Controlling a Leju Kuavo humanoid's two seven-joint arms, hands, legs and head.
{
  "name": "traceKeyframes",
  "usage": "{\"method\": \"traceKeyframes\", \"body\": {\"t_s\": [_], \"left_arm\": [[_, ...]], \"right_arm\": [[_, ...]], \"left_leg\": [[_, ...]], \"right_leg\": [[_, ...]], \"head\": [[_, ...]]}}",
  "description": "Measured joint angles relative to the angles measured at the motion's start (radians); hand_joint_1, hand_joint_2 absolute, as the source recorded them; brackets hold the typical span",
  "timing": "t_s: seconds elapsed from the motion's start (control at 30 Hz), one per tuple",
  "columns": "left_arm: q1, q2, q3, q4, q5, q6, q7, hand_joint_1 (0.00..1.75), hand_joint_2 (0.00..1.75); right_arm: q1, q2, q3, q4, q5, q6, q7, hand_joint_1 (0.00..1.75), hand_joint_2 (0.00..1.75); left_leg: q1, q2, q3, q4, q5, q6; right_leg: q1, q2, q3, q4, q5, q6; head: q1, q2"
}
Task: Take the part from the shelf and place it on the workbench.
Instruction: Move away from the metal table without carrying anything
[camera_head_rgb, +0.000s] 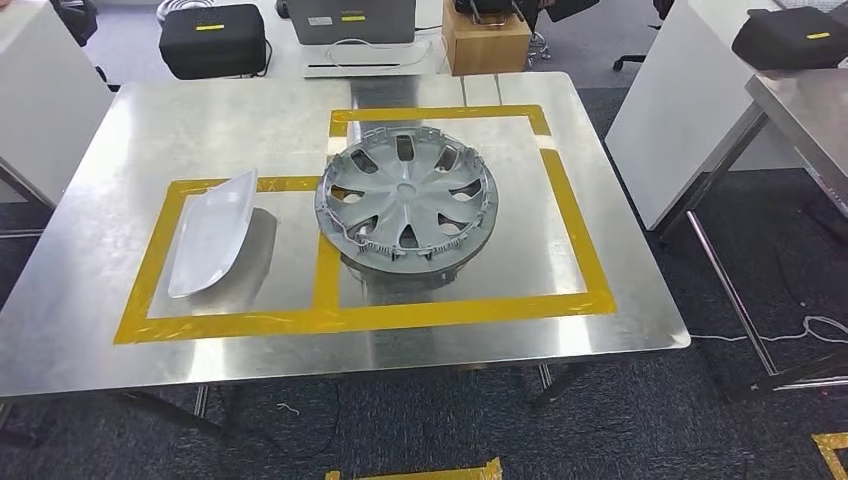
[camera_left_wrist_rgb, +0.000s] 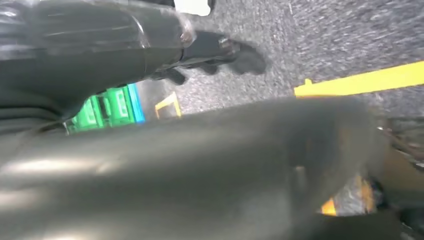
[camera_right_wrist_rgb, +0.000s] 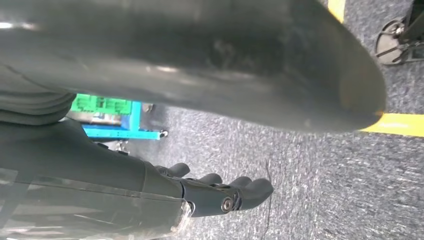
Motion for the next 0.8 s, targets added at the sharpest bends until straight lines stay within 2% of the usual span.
{"method": "traceKeyframes", "body": {"t_s": [0.07, 0.1, 0.13, 0.17, 0.23, 0.27, 0.3, 0.33, 0.37, 0.4, 0.43, 0.47, 0.5, 0.57, 0.6, 0.63, 0.67, 0.73, 0.77, 0.8], "left_arm": [[0.0, 0.001, 0.0, 0.0, 0.0, 0.0, 0.0, 0.0, 0.0], [-0.001, 0.001, 0.0, 0.0, 0.0, 0.0, 0.001, 0.0, 0.0], [-0.001, 0.002, 0.0, 0.001, 0.0, 0.0, 0.001, 0.0, 0.0], [-0.002, 0.003, 0.0, 0.001, 0.0, 0.0, 0.001, 0.0, 0.0], [-0.001, 0.004, 0.0, 0.001, 0.0, 0.0, 0.001, 0.0, 0.0], [-0.001, 0.004, 0.0, 0.001, 0.0, 0.0, 0.001, 0.0, 0.0], [0.0, 0.004, 0.0, 0.001, 0.0, 0.0, 0.001, 0.0, 0.0], [0.0, 0.005, 0.0, 0.001, 0.0, 0.0, 0.001, 0.0, 0.0], [0.0, 0.005, 0.0, 0.001, 0.0, 0.0, 0.001, 0.0, 0.0], [0.0, 0.004, 0.0, 0.001, 0.0, 0.0, 0.001, 0.0, 0.0], [0.0, 0.003, 0.0, 0.001, 0.0, 0.0, 0.001, 0.0, 0.0], [0.0, 0.002, 0.0, 0.001, 0.0, 0.0, 0.001, 0.0, 0.0], [-0.001, 0.0, 0.0, 0.001, 0.0, -0.001, 0.001, 0.0, 0.0], [0.0, 0.0, -0.001, 0.001, 0.0, -0.002, 0.001, 0.0, 0.0], [0.0, 0.001, -0.001, 0.002, 0.0, -0.002, 0.001, 0.0, 0.0], [0.001, 0.002, -0.001, 0.002, 0.0, -0.002, 0.002, 0.0, 0.0], [0.001, 0.004, -0.002, 0.002, 0.0, -0.003, 0.001, 0.0, 0.0], [0.001, 0.007, -0.004, 0.003, -0.001, -0.001, -0.001, 0.0, 0.0], [0.001, 0.01, -0.006, 0.003, -0.001, 0.001, -0.003, 0.0, 0.0], [0.001, 0.012, -0.009, 0.003, -0.001, 0.003, -0.005, 0.0, 0.0]], "right_arm": [[0.002, 0.001, 0.0, 0.0, 0.0, 0.0, -0.001, 0.0, 0.0], [0.004, 0.002, 0.0, 0.0, 0.0, 0.0, -0.002, 0.0, 0.0], [0.006, 0.003, 0.0, 0.001, 0.0, 0.0, -0.002, 0.0, 0.0], [0.006, 0.004, 0.0, 0.001, 0.0, 0.0, -0.002, 0.0, 0.0], [0.006, 0.005, 0.0, 0.001, 0.0, 0.0, -0.003, 0.0, 0.0], [0.005, 0.005, 0.0, 0.001, 0.0, 0.0, -0.003, 0.0, 0.0], [0.005, 0.005, 0.0, 0.001, 0.0, 0.0, -0.003, 0.0, 0.0], [0.004, 0.005, 0.0, 0.001, 0.0, 0.0, -0.003, 0.0, 0.0], [0.004, 0.006, 0.0, 0.001, 0.0, 0.0, -0.003, 0.0, 0.0], [0.002, 0.005, 0.0, 0.001, 0.0, -0.001, -0.004, 0.0, 0.0], [0.0, 0.004, 0.0, 0.0, 0.0, -0.001, -0.004, 0.0, 0.0], [-0.002, 0.003, 0.0, 0.0, 0.0, -0.001, -0.004, 0.0, 0.0], [-0.003, 0.002, 0.0, -0.001, 0.0, -0.001, -0.004, 0.0, 0.0], [-0.003, 0.001, 0.0, -0.001, 0.0, -0.001, -0.006, 0.0, 0.0], [-0.003, 0.002, 0.0, -0.001, 0.0, -0.001, -0.007, 0.0, 0.0], [-0.003, 0.002, 0.0, -0.001, 0.0, -0.001, -0.009, 0.0, 0.0], [-0.003, 0.004, 0.0, -0.001, -0.001, -0.001, -0.012, 0.0, 0.0], [-0.003, 0.006, 0.0, -0.001, -0.001, -0.001, -0.016, 0.0, 0.0], [-0.001, 0.007, 0.0, -0.001, 0.0, 0.0, -0.017, 0.0, 0.0], [-0.001, 0.009, 0.0, -0.001, 0.0, 0.0, -0.017, 0.0, 0.0]], "left_leg": [[-0.002, 0.0, -0.013, 0.0, 0.008, 0.027], [-0.003, 0.001, -0.021, -0.001, 0.015, 0.039], [-0.003, 0.002, -0.03, -0.002, 0.024, 0.049], [-0.005, 0.002, -0.04, -0.002, 0.033, 0.057], [-0.013, 0.003, -0.063, -0.001, 0.051, 0.065], [-0.018, 0.003, -0.075, 0.0, 0.06, 0.068], [-0.023, 0.004, -0.087, 0.0, 0.069, 0.07], [-0.03, 0.004, -0.098, 0.0, 0.078, 0.072], [-0.036, 0.004, -0.108, 0.0, 0.087, 0.074], [-0.039, 0.004, -0.116, 0.0, 0.095, 0.075], [-0.044, 0.004, -0.122, 0.0, 0.103, 0.075], [-0.045, 0.005, -0.125, -0.001, 0.112, 0.073], [-0.043, 0.006, -0.127, -0.003, 0.12, 0.07], [-0.04, 0.007, -0.129, -0.01, 0.139, 0.059], [-0.039, 0.007, -0.132, -0.01, 0.137, 0.053], [-0.039, 0.006, -0.139, -0.001, 0.118, 0.048], [-0.037, 0.005, -0.149, 0.026, 0.078, 0.041], [-0.028, 0.003, -0.174, 0.131, -0.026, 0.027], [-0.023, 0.003, -0.183, 0.189, -0.055, 0.019], [-0.018, 0.004, -0.184, 0.231, -0.059, 0.012]], "right_leg": [[-0.003, 0.003, -0.005, 0.003, 0.004, 0.013], [-0.004, 0.003, -0.01, 0.013, -0.011, 0.017], [-0.005, 0.003, -0.019, 0.038, -0.043, 0.02], [-0.005, 0.003, -0.032, 0.081, -0.088, 0.022], [-0.003, 0.003, -0.057, 0.201, -0.177, 0.021], [-0.001, 0.003, -0.061, 0.248, -0.197, 0.019], [0.002, 0.003, -0.054, 0.27, -0.197, 0.013], [0.007, 0.003, -0.032, 0.256, -0.178, 0.004], [0.013, 0.004, 0.004, 0.21, -0.149, -0.009], [0.024, 0.004, 0.053, 0.137, -0.123, -0.028], [0.033, 0.002, 0.101, 0.058, -0.109, -0.047], [0.041, 0.001, 0.136, -0.003, -0.102, -0.059], [0.048, 0.0, 0.156, -0.042, -0.101, -0.066], [0.052, 0.0, 0.157, -0.063, -0.087, -0.065], [0.05, -0.002, 0.154, -0.073, -0.073, -0.066], [0.047, -0.003, 0.147, -0.082, -0.057, -0.066], [0.043, -0.005, 0.136, -0.091, -0.041, -0.065], [0.039, -0.007, 0.107, -0.093, -0.016, -0.064], [0.037, -0.008, 0.091, -0.09, -0.005, -0.061], [0.035, -0.009, 0.074, -0.085, 0.004, -0.057]], "head": [[0.004, 0.0], [0.008, 0.0], [0.01, 0.0], [0.014, 0.0], [0.019, 0.0], [0.021, 0.0], [0.022, 0.0], [0.023, 0.0], [0.024, 0.0], [0.024, 0.0], [0.024, 0.0], [0.023, 0.0], [0.022, 0.0], [0.023, 0.0], [0.025, 0.0], [0.026, 0.0], [0.025, 0.0], [0.021, 0.0], [0.02, 0.0], [0.02, 0.0]]}}
